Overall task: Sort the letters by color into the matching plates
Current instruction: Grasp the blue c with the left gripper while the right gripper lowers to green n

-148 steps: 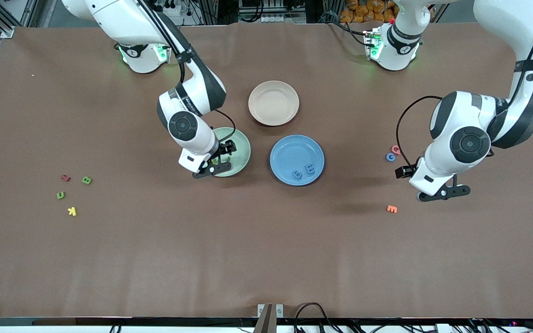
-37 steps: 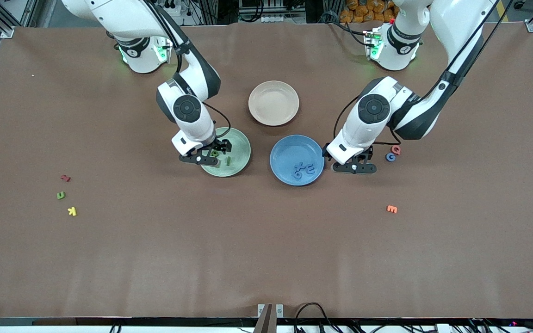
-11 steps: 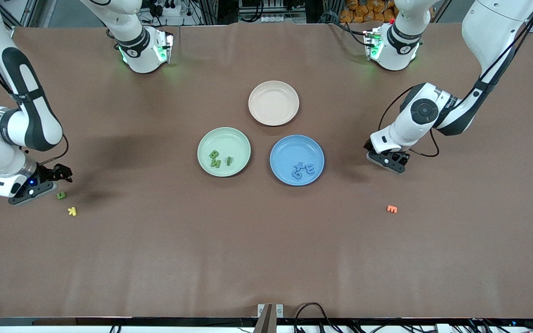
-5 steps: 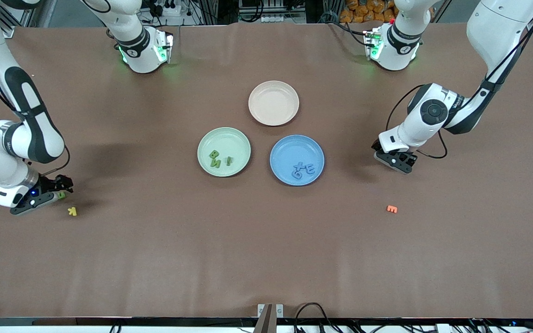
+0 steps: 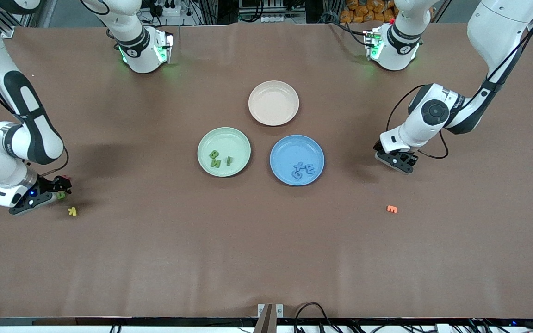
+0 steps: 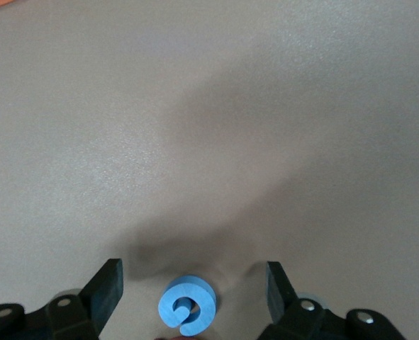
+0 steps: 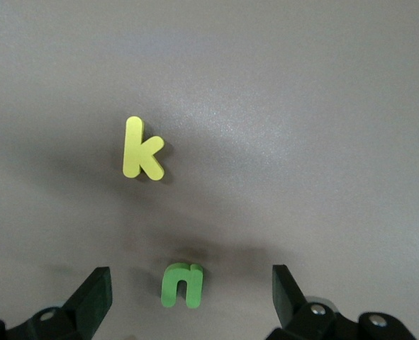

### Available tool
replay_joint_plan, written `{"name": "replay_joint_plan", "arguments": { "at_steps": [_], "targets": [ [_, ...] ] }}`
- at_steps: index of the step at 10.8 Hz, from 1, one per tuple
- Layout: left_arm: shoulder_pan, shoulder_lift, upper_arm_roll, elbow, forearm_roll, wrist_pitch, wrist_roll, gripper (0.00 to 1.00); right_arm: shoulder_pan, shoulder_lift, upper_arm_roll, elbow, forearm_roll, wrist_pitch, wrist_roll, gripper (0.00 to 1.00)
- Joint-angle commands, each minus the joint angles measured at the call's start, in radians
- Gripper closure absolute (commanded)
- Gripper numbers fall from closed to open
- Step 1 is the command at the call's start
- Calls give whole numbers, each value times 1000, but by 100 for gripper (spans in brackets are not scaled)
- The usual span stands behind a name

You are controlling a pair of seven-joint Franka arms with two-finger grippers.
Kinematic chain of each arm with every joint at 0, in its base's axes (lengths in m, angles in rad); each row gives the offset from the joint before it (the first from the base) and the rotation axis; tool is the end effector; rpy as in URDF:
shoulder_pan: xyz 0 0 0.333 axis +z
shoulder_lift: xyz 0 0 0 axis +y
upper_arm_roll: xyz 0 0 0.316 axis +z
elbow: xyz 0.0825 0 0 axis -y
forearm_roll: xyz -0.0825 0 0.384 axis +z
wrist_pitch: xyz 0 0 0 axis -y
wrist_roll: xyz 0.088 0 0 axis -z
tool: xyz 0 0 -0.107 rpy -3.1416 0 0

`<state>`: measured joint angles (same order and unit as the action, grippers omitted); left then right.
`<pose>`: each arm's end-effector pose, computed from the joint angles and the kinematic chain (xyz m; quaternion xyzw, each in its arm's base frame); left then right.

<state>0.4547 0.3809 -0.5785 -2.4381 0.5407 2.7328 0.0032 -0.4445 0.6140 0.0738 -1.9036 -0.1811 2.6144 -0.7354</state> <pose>0.4708 -0.0955 0.1763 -0.9564 0.2917 -0.0115 0.0031 0.5960 -0.2297 0.1832 0.9671 0.2476 0.0278 0.0506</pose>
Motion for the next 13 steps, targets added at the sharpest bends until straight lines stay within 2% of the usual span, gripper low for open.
{"name": "replay_joint_plan", "arguments": {
  "at_steps": [1,9,13],
  "targets": [
    [1,-27,3,-25,21,19,0,12,-36,21,20,8,-20,32,-15,0],
    [10,-37,5,-53,16,19,-5,12,-63,27,34,-12,-21,67,-16,0],
    [12,-46,5,-55,16,18,-3,34,-72,27,34,-23,-21,70,-16,2]
  ]
}}
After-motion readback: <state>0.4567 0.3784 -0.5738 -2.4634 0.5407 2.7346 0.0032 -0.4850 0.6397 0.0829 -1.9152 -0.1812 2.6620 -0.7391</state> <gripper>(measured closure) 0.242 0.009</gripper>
